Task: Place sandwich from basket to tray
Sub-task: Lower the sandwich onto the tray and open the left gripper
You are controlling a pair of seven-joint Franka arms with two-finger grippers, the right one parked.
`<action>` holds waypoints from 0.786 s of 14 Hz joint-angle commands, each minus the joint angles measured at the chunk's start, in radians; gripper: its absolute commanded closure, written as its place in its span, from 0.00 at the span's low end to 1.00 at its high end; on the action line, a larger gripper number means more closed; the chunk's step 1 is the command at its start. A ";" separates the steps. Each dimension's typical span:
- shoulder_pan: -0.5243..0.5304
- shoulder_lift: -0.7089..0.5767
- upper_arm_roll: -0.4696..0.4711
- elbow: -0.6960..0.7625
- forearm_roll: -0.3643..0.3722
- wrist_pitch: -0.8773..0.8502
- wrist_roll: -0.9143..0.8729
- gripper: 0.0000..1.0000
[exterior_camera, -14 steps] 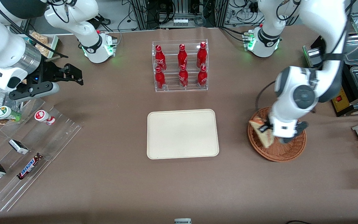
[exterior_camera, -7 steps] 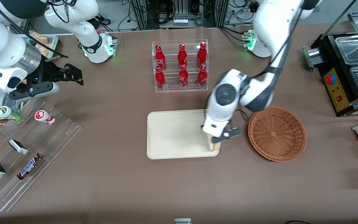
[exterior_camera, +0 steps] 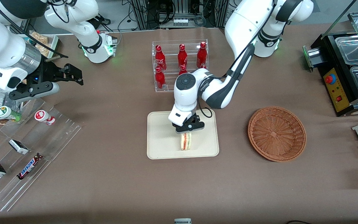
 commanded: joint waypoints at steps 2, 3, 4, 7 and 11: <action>-0.007 0.036 0.014 0.023 0.016 0.008 -0.018 0.75; -0.007 0.036 0.014 0.024 0.013 0.008 -0.020 0.22; -0.008 0.029 0.014 0.024 0.013 0.006 -0.023 0.00; 0.004 -0.042 0.013 0.030 0.005 -0.047 -0.018 0.00; 0.049 -0.209 0.011 0.026 -0.018 -0.205 0.020 0.00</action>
